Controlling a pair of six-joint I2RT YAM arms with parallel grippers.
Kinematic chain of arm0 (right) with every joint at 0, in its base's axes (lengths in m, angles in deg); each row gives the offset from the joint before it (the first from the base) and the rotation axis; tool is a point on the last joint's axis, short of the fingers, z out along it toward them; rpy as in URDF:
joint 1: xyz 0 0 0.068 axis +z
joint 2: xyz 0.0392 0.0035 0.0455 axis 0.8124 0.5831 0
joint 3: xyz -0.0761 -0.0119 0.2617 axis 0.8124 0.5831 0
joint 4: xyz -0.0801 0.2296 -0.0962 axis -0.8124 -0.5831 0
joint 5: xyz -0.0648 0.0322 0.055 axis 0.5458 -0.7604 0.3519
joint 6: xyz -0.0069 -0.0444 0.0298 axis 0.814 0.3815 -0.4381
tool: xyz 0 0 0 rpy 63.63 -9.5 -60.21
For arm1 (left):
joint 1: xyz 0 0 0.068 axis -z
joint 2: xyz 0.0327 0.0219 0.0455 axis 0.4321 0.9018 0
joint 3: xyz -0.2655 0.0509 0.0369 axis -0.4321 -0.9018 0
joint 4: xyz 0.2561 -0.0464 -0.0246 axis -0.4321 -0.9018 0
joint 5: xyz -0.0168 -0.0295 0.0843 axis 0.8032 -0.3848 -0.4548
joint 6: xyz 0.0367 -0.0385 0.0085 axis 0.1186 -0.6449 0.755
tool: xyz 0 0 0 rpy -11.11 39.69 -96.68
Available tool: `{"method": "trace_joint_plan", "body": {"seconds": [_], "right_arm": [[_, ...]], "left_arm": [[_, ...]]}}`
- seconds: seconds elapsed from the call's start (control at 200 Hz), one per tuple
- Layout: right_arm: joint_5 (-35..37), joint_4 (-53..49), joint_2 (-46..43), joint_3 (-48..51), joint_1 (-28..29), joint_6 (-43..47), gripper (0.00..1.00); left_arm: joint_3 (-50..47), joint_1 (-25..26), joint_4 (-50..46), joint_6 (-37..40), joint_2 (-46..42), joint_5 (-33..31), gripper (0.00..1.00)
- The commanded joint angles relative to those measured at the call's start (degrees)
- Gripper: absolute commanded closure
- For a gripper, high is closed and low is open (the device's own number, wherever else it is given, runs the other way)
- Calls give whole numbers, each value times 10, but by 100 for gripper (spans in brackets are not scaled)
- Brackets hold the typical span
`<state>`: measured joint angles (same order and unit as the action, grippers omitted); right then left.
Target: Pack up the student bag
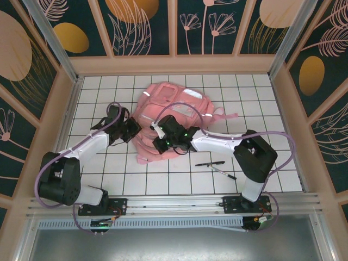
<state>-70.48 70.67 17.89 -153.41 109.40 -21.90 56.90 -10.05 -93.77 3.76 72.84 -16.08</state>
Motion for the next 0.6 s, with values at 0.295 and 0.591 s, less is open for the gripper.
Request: {"method": "trace_joint_plan", "body": {"seconds": [0.295, 0.591], "right_arm": [[54, -179, -63, 73, -92, -38, 100], [25, -179, -75, 47, -108, -3, 100]], "left_arm": [[44, -74, -61, 140, -11, -32, 100], [207, -112, -148, 232, 125, -29, 100]]}}
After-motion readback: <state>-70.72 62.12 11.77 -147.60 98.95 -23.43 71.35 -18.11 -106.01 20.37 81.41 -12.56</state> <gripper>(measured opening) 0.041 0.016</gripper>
